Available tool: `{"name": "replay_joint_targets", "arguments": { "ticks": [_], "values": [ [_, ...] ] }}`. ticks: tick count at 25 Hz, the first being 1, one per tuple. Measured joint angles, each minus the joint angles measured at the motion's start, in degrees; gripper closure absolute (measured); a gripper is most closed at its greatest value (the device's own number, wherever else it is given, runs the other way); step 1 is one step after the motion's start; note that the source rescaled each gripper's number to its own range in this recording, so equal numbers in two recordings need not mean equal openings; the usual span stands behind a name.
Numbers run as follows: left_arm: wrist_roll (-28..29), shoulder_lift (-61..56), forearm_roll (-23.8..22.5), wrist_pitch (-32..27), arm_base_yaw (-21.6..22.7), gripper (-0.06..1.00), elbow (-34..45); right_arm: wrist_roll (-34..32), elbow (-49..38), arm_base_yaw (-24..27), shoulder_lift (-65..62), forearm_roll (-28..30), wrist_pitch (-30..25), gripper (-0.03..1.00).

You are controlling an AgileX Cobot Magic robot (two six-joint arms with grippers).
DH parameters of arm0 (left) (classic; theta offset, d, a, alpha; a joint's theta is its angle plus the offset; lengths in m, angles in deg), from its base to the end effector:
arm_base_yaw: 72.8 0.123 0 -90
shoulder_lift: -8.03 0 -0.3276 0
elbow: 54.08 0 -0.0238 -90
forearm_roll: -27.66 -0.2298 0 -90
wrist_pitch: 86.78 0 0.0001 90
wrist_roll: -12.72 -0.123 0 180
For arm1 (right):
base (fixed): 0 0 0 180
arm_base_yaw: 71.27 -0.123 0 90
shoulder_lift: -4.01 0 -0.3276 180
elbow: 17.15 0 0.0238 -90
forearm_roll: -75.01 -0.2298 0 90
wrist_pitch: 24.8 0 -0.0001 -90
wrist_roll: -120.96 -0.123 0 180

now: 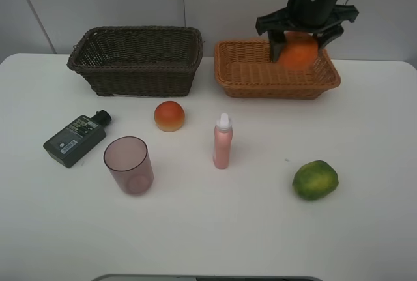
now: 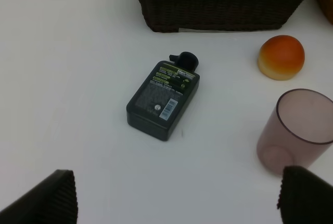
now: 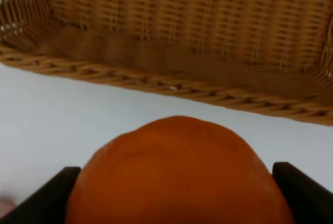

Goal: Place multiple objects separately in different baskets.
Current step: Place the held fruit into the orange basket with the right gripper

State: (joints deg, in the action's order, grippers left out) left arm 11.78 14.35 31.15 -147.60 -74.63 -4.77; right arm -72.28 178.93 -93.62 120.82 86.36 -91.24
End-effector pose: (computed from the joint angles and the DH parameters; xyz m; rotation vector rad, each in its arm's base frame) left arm -0.0396 -0.0053 0.2537 0.0524 2.0313 -0.0825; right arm 0.3836 0.1337 0.2782 -0.3118 2.8497 -0.1622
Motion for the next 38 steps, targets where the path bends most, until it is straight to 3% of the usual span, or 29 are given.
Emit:
{"name": "replay_joint_targets", "arguments": {
  "ticks": [10,21,38],
  "values": [
    [0.0,0.0,0.0,0.0,0.0,-0.04,0.0,0.41,8.09,1.44,5.81,2.57,-1.44,0.29],
    [0.0,0.0,0.0,0.0,0.0,-0.04,0.0,0.41,8.09,1.56,5.87,2.62,5.9,0.29],
    [0.0,0.0,0.0,0.0,0.0,-0.04,0.0,0.41,8.09,6.74,13.31,1.89,17.83,0.29]
  ]
}}
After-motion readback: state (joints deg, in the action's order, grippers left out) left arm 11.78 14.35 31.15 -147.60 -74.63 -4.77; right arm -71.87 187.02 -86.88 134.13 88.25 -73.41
